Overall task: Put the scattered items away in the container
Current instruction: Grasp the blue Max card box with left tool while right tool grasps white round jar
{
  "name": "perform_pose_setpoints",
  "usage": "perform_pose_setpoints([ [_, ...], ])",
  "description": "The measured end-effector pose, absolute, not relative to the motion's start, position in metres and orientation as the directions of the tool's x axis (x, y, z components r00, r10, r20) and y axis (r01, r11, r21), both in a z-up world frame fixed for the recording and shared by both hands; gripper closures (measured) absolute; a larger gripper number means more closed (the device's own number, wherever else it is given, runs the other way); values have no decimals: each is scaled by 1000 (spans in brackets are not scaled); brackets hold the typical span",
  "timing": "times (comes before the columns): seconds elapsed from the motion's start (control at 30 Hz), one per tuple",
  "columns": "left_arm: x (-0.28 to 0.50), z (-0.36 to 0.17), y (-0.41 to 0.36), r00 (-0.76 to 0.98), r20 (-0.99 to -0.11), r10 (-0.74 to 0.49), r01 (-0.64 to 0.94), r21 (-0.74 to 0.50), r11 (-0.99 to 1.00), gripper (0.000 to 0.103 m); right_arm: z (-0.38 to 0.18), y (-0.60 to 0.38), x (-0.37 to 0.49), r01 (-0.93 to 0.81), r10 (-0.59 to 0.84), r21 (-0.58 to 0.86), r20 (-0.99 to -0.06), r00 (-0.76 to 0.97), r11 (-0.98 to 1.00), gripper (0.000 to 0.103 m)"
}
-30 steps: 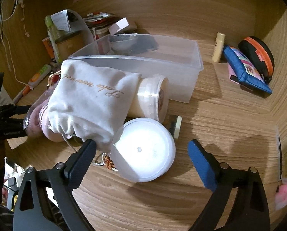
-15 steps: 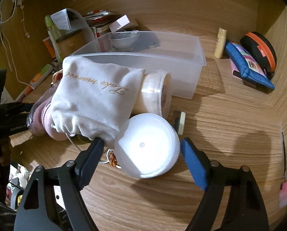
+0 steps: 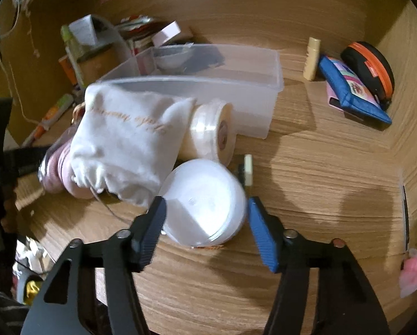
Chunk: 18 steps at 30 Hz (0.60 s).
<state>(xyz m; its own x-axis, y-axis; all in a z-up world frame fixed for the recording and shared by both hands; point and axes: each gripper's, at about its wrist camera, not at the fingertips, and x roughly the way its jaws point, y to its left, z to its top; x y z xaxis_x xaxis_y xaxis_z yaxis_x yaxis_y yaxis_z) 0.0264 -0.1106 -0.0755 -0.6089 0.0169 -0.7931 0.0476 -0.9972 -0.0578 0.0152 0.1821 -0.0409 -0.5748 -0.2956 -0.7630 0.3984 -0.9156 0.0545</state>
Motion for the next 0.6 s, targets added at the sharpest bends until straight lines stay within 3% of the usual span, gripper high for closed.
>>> perform_pose_setpoints([
  [0.23,28,-80,-111,-607,-795,5,61,-52,-997,76,-45,177,10,392,-275,33,-768,-579,-919,32],
  [0.6,27,-87,-100,-634,-772,-39,52,8,-999,76,-54,174,7,381,-224,-25,-773,-594,-924,36],
])
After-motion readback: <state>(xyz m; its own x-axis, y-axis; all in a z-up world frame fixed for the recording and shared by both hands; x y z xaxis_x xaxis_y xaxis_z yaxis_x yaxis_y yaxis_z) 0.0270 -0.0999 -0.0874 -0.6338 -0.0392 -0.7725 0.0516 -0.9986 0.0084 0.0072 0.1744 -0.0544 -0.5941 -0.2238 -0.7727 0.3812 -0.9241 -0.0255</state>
